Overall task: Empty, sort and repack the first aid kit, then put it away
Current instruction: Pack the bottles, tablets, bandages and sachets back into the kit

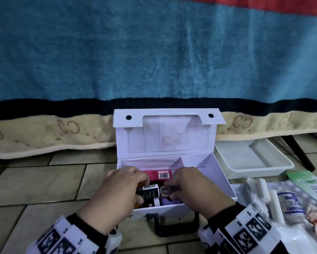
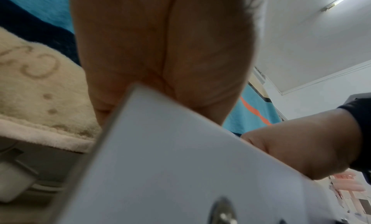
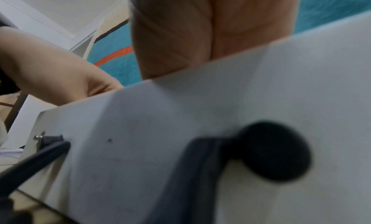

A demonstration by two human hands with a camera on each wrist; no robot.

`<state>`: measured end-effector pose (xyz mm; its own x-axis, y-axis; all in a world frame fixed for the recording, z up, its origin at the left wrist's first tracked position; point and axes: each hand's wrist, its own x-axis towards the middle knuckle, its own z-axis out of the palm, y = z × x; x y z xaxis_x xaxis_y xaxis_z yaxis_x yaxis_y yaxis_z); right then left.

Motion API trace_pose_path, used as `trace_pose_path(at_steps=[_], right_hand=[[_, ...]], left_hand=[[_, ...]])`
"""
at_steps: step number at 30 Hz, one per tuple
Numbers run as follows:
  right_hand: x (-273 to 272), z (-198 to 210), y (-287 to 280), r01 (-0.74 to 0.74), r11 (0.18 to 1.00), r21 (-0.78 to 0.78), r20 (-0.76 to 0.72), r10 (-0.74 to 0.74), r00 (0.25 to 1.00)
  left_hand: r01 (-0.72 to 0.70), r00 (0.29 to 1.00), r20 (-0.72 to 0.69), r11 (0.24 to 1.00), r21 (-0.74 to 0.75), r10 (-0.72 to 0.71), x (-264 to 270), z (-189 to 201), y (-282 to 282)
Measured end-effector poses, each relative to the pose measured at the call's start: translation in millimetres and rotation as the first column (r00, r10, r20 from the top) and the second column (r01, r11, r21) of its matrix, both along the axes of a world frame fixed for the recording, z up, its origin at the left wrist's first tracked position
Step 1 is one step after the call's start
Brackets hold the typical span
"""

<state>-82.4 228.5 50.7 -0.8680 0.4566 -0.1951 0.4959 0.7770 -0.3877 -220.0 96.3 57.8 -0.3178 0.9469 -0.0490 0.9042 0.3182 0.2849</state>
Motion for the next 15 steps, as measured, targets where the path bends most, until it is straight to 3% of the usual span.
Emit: trace_pose_path(at_steps=[15], right_hand=[[2.3,5.0,0.4,-0.022,1.0,-0.005,-0.039,0.022,0.999]], left_hand=[[0.011,1.0,-0.004,1.0,0.021,-0.011,1.4,-0.4,-3.2]])
